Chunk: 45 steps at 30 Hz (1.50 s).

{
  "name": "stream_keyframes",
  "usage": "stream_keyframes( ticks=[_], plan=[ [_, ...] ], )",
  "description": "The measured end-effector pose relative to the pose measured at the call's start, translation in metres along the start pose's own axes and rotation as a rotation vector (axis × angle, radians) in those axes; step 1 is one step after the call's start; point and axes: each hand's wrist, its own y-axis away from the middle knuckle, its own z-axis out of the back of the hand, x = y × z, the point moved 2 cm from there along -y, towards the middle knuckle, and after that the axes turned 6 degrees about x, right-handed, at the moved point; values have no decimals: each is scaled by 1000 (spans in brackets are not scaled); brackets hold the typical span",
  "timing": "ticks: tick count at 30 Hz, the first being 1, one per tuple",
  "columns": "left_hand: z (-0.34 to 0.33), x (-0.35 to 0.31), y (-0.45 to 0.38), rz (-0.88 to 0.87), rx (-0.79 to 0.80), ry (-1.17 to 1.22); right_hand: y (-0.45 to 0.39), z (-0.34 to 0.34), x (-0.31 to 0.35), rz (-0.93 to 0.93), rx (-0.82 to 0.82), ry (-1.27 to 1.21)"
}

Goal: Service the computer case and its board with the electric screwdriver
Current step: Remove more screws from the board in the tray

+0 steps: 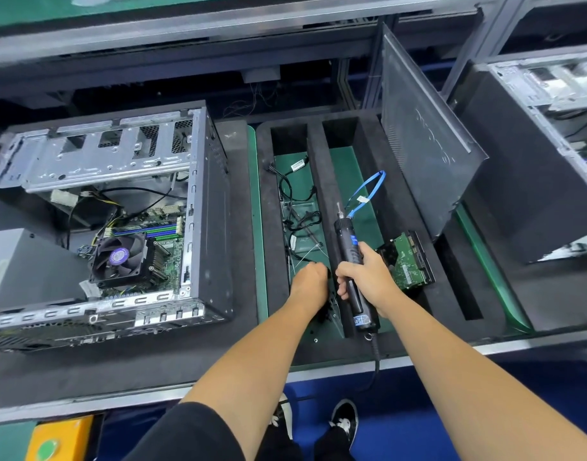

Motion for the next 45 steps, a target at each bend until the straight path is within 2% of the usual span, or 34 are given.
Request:
stream_keyframes(
  ticks=[5, 14, 29, 32, 36, 38, 45],
  plan=[
    [8, 2, -2, 115, -47, 226, 0, 1, 0, -4, 4, 0],
    [11, 8, -9, 181, -198, 640, 1, 1, 0, 5, 15, -14],
    [17, 11, -6, 173, -255, 977, 2, 1, 0, 8, 30, -23],
    [21, 8, -4, 152, -276, 855, 2, 1, 1, 7, 27, -16],
    [6, -1, 3, 81, -62, 113, 3, 1, 2, 3, 25, -22],
    [-2, -1, 4, 57, -2, -79, 3, 2, 2, -2, 28, -28],
    [-3, 0, 0, 49, 8, -110, 2, 4, 1, -3, 32, -25]
  ],
)
